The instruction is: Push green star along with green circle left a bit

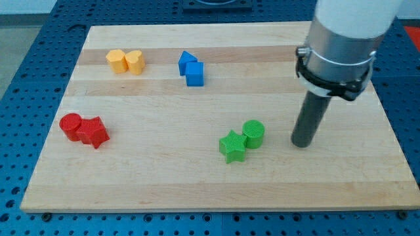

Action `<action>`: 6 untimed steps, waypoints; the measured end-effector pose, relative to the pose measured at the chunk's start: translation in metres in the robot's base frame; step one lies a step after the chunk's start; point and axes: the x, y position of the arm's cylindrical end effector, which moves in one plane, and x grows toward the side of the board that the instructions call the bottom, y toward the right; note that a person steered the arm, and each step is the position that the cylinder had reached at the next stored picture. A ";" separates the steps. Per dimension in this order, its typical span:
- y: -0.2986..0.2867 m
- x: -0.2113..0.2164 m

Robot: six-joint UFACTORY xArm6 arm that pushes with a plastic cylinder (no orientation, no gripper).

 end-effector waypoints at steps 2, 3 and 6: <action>-0.036 -0.015; -0.046 -0.026; -0.019 0.019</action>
